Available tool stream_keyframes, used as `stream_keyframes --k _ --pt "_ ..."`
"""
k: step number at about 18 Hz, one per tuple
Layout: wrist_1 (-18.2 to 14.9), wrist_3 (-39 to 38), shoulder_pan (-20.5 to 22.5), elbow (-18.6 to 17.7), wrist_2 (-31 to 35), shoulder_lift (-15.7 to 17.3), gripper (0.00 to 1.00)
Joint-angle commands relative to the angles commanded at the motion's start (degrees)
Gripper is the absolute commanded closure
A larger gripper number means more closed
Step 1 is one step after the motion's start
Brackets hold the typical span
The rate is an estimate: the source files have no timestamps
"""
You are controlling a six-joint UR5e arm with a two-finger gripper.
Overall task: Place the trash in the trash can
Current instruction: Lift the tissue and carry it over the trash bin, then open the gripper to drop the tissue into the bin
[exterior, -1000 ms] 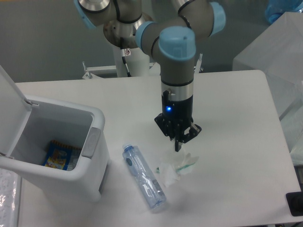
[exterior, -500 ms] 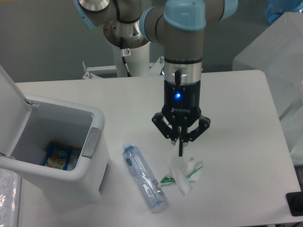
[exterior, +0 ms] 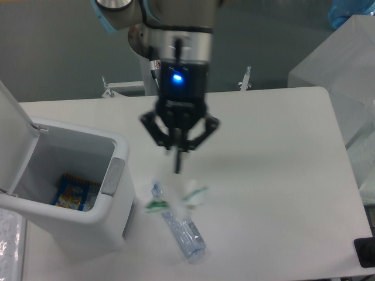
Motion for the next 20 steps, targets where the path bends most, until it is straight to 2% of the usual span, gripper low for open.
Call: stream_keyframes --k 2,5,12,13,14,15,20 --pt "0.00 -0.09 -2.90 -0.36 -0.09 0.18 1.00" --pt "0.00 -0.35 -7.12 -3.08 0.00 1.31 1.00" --pt "0.00 -0.88 -10.21 -9.59 -0.26 5.80 0.98" --pt "0.00 -0.88 -10.30 -9.76 -0.18 5.63 0.84" --pt "0.17 -0.44 -10.30 -9.77 0.00 5.37 0.43" --pt "0.52 0.00 -10.30 -9.33 0.00 4.93 0.11" --pt "0.62 -0.53 -10.12 -8.27 0.26 4.14 0.04"
